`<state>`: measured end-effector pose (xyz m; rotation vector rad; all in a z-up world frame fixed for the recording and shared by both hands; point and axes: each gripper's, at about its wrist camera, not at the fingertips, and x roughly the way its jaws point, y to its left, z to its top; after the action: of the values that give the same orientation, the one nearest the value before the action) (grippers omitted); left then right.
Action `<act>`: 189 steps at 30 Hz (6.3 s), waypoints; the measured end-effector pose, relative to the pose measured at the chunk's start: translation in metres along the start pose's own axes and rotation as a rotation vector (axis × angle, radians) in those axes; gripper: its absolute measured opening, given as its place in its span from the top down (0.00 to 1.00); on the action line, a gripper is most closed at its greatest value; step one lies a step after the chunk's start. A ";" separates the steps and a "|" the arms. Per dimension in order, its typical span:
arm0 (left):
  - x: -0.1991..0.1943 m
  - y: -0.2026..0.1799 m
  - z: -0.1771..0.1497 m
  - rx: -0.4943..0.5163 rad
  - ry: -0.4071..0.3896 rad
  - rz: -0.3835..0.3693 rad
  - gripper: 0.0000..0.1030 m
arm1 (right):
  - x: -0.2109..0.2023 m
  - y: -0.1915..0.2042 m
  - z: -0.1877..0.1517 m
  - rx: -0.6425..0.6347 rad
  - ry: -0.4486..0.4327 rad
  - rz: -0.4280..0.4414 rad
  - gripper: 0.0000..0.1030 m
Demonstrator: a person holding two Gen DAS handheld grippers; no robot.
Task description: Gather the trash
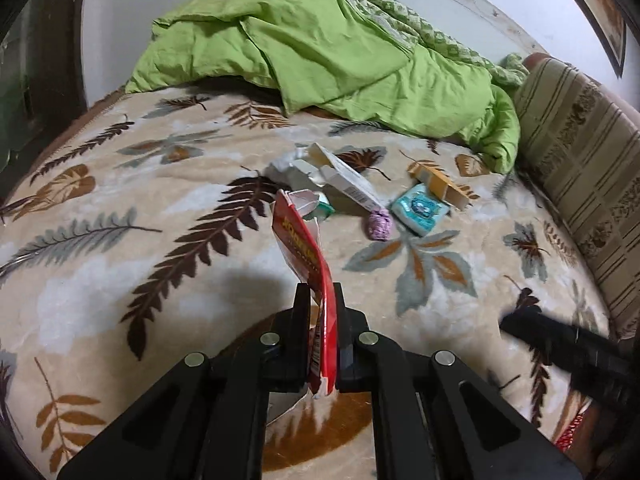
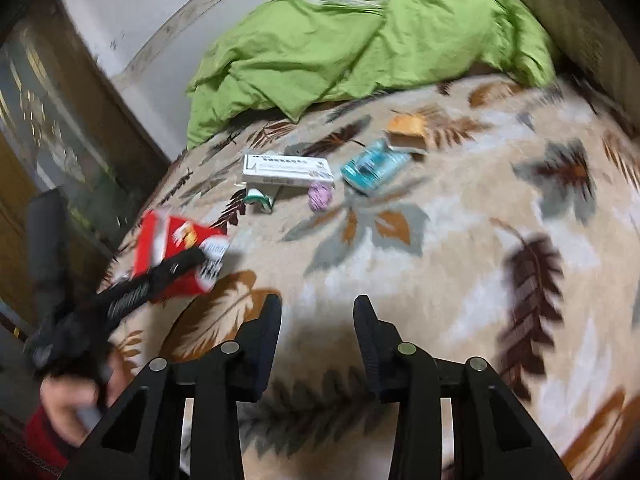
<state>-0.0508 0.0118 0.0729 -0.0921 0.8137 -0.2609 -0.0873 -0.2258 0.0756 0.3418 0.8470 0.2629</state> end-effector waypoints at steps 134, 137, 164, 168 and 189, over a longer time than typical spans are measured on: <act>-0.017 -0.016 -0.040 0.114 -0.030 0.135 0.92 | -0.009 0.034 -0.025 -0.034 -0.112 -0.104 0.76; -0.017 -0.016 -0.040 0.114 -0.030 0.134 0.92 | -0.009 0.034 -0.025 -0.033 -0.111 -0.104 0.76; -0.018 -0.016 -0.041 0.114 -0.033 0.132 0.92 | -0.010 0.034 -0.025 -0.032 -0.112 -0.106 0.76; -0.019 -0.018 -0.039 0.116 -0.036 0.127 0.92 | -0.010 0.030 -0.023 -0.026 -0.114 -0.107 0.76; -0.030 -0.030 -0.045 0.159 -0.085 0.094 0.92 | -0.028 0.031 -0.033 -0.024 -0.146 -0.112 0.76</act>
<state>-0.1092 -0.0085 0.0689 0.0837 0.7081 -0.2304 -0.1330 -0.2011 0.0865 0.2859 0.7157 0.1418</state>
